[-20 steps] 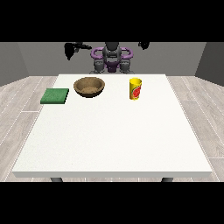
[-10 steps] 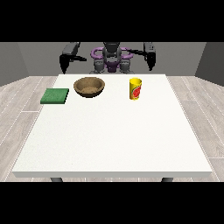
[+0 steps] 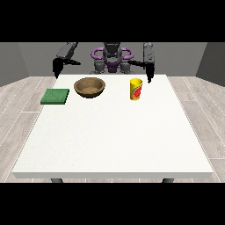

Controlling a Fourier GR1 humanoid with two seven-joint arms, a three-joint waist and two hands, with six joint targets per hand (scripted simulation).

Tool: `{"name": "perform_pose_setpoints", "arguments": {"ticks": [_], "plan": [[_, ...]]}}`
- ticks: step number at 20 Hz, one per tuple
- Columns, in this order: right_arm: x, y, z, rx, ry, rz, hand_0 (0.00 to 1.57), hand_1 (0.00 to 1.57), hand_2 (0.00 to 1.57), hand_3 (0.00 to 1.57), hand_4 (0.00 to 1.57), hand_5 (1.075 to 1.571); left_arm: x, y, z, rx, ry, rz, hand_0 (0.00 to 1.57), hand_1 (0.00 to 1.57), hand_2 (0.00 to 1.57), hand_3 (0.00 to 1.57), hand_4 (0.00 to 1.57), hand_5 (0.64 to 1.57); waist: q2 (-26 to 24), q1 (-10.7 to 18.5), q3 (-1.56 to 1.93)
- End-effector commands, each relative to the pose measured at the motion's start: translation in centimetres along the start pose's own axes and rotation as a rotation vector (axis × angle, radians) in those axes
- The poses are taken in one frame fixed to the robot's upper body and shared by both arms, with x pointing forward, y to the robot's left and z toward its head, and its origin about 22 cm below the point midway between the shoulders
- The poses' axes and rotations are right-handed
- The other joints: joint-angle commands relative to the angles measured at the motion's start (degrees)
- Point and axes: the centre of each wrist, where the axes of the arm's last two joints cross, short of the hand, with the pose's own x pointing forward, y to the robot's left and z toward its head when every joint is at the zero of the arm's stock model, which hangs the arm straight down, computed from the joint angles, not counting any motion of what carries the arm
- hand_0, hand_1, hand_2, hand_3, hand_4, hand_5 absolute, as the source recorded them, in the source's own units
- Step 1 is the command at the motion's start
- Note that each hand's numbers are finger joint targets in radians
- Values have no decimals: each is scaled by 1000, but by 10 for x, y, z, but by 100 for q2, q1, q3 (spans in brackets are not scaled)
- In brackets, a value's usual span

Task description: Pick the cup and pour the ball into the bowl, then pick the bowl and place it on the pad

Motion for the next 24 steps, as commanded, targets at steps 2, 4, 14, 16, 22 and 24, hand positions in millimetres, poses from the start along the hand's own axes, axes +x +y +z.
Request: {"name": "perform_pose_setpoints", "arguments": {"ticks": [2, 4, 14, 16, 22, 24], "plan": [[-6, -17, 2, 8, -2, -21, 0, 0, 0, 0, 0, 1564, -26, 3, -3, 38, -17, -28, 0, 0, 0, 0, 0, 1232, 96, -170, -1], [-13, -20, -1, 3, -21, -22, 0, 0, 0, 0, 0, 1563, -26, -19, -10, 35, -27, -17, 0, 0, 0, 0, 0, 1249, 198, -122, 1], [-1, -57, -10, -15, -111, -5, 0, 0, 0, 0, 0, 1559, -57, -9, -10, 80, -92, -19, 0, 0, 0, 0, 0, 1219, 722, -218, 0], [-7, -45, -2, 18, -85, -9, 0, 0, 0, 0, 0, 1558, -68, -6, -3, 100, -41, 51, 659, 659, 914, 286, 0, 1425, 606, -325, -2], [27, -55, -34, 71, -115, -33, 0, 0, 0, 0, 0, 1556, -63, -1, -17, 183, -80, -429, 1312, 1312, 1571, 1571, 833, 1511, 814, -791, -2], [33, -66, -30, 88, -127, -19, 0, 0, 0, 0, 0, 1557, -61, 2, -25, 219, -87, -445, 1331, 1331, 1571, 1571, 864, 1509, 915, -998, -3]]}}
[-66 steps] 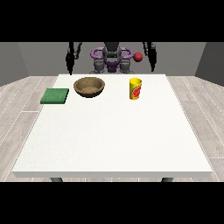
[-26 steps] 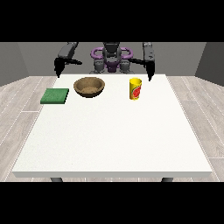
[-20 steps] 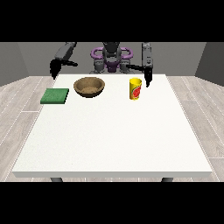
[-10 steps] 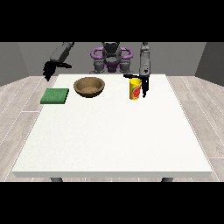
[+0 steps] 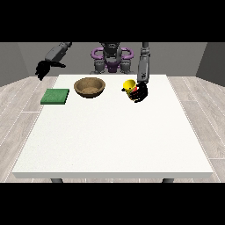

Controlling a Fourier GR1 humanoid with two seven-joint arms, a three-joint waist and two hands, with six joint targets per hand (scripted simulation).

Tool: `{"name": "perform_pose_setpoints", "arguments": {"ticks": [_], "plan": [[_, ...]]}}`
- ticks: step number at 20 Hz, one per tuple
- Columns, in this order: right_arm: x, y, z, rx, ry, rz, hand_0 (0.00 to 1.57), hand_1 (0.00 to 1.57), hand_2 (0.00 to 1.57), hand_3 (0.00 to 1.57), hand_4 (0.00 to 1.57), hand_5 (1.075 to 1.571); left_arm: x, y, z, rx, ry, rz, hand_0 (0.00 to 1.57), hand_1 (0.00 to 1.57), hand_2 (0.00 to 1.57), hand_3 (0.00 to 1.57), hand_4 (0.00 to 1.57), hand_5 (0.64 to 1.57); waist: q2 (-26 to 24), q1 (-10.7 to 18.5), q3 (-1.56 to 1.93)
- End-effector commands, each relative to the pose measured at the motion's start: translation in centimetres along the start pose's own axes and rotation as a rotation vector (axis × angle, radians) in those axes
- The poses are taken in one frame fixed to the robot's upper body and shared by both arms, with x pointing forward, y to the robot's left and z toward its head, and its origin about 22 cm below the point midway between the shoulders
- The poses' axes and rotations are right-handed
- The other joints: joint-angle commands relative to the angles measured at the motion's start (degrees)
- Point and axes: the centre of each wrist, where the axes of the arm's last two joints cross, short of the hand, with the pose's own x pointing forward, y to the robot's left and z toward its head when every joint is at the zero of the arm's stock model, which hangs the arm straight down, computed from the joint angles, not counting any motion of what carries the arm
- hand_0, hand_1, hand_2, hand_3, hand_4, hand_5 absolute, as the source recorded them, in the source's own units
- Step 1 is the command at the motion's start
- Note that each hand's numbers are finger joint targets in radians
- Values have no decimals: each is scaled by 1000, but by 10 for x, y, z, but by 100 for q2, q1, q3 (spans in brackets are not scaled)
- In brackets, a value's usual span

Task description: Pick the cup and pour the ball into the bowl, then pick the bowl and place it on the pad

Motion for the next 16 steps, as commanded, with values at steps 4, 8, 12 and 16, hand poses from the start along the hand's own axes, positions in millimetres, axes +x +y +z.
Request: {"name": "perform_pose_setpoints", "arguments": {"ticks": [4, 8, 12, 16], "plan": [[4, -37, 17, -35, 29, 35, 0, 0, 0, 0, 0, 1555, 0, -24, 8, -11, 0, -129, 1354, 1354, 1571, 1571, 901, 1507, -150, 1, -17], [-10, -66, 38, -115, 153, 25, 0, 0, 0, 0, 0, 1556, 19, -35, -5, -93, 6, -247, 1348, 1348, 1571, 1571, 989, 1532, -953, 379, -4], [-38, -64, 76, -188, 324, 35, 0, 0, 0, 0, 0, 1560, 33, -62, 4, -266, 73, -309, 1381, 1381, 1571, 1571, 1033, 1536, -2063, 848, -1], [-33, -78, 81, -196, 334, 57, 0, 0, 0, 0, 0, 1560, 52, -77, -14, -289, -15, -461, 1375, 1375, 1571, 1571, 1143, 1567, -1950, 931, -7]]}}
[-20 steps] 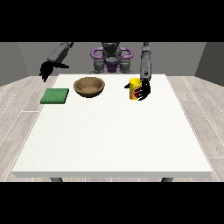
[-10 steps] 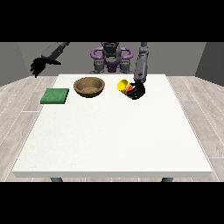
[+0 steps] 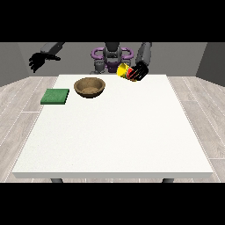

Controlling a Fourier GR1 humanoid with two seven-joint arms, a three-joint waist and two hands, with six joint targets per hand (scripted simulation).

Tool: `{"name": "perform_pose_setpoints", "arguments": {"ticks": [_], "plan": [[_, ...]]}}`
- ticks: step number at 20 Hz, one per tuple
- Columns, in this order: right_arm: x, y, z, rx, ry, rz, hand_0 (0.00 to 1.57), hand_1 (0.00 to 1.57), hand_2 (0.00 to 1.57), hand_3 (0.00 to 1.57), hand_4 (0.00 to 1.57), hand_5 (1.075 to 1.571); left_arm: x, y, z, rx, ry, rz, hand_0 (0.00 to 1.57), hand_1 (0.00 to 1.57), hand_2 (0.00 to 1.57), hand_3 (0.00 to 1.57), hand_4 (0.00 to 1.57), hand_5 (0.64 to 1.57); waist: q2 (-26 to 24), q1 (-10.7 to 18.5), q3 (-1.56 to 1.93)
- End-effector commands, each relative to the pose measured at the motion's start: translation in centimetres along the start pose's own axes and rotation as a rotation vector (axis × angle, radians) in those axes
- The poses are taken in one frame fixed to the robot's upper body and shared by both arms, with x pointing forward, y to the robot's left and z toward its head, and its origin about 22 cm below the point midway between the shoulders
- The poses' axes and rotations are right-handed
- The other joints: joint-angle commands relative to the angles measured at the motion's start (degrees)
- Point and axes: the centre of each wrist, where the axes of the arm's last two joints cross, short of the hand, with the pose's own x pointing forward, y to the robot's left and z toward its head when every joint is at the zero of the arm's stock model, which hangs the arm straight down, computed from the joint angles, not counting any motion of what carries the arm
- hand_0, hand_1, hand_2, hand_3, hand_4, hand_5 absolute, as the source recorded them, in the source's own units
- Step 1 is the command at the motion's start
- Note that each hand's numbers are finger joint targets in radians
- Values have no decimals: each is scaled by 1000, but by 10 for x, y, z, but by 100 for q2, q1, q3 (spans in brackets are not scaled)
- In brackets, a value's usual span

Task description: Pick the cup and pour the ball into the bowl, then pick the bowl and place it on the pad

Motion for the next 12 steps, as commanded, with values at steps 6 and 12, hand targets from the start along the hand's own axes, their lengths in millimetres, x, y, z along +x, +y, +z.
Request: {"name": "perform_pose_setpoints", "arguments": {"ticks": [6, 12], "plan": [[-21, -11, 21, -36, 48, 5, 0, 0, 39, 0, 0, 1558, 46, -12, -19, -59, -27, -182, 1365, 1365, 1571, 1571, 1142, 1566, -220, 203, -14], [-27, -43, 45, -102, 57, 0, 0, 0, 0, 0, 0, 1552, 82, -35, -13, -116, -123, -325, 1279, 1279, 1571, 1571, 1000, 1569, -284, 503, -10]]}}
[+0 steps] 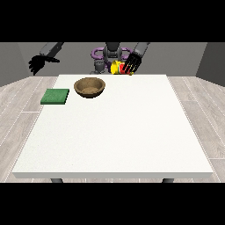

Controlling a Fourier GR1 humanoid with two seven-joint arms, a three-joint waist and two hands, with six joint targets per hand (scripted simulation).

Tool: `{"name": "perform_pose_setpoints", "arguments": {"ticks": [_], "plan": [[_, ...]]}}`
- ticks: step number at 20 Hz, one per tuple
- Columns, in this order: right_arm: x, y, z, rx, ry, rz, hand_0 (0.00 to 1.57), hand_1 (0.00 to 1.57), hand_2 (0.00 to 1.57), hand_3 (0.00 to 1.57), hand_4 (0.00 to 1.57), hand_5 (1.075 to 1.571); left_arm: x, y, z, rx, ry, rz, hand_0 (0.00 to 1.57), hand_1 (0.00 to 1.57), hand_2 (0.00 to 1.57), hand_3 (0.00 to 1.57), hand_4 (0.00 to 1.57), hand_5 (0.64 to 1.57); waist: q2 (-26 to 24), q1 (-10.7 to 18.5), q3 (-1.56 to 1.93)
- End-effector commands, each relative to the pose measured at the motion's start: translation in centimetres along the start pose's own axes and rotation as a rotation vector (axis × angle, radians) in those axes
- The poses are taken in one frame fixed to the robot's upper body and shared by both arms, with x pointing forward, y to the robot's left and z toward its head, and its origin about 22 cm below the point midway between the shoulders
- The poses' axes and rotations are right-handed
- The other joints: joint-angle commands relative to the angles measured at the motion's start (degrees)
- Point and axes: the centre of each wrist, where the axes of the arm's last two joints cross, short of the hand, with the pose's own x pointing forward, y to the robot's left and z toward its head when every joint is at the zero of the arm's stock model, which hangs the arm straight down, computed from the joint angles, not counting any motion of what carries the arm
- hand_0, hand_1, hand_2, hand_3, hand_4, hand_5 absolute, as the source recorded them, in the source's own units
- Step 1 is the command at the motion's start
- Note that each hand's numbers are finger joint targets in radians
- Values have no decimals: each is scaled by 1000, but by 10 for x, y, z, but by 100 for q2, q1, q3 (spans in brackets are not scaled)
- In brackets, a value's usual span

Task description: Pick the cup and pour the ball into the bowl, then pick the bowl and place it on the pad

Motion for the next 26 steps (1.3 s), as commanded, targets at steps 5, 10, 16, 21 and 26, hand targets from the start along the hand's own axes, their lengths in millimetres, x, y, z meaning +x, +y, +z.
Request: {"name": "perform_pose_setpoints", "arguments": {"ticks": [5, 10, 16, 21, 26], "plan": [[12, 4, -22, 36, -9, 0, 0, 0, 0, 0, 0, 1548, 60, -3, -13, 1, -74, -205, 822, 822, 1571, 1559, 881, 1571, 51, -267, -1], [16, 32, -45, 38, -27, 45, 0, 0, 0, 180, 0, 1534, 70, -4, -12, -5, -132, -312, 549, 549, 1571, 1571, 935, 1565, 193, -237, -6], [19, 69, -69, 56, -52, 25, 0, 0, 0, 273, 0, 1527, 94, -8, -8, 26, -228, -472, 373, 373, 1571, 1571, 899, 1570, 468, -259, -4], [45, 78, -94, 109, -38, -11, 0, 0, 0, 218, 0, 1527, 103, -22, 16, -64, -258, -562, 0, 0, 1571, 1571, 884, 1556, 381, -539, -6], [32, 64, -81, 83, -66, -24, 0, 0, 0, 190, 0, 1521, 124, -10, 3, -118, -362, -701, 0, 0, 1571, 1571, 1196, 1434, 521, -425, -2]]}}
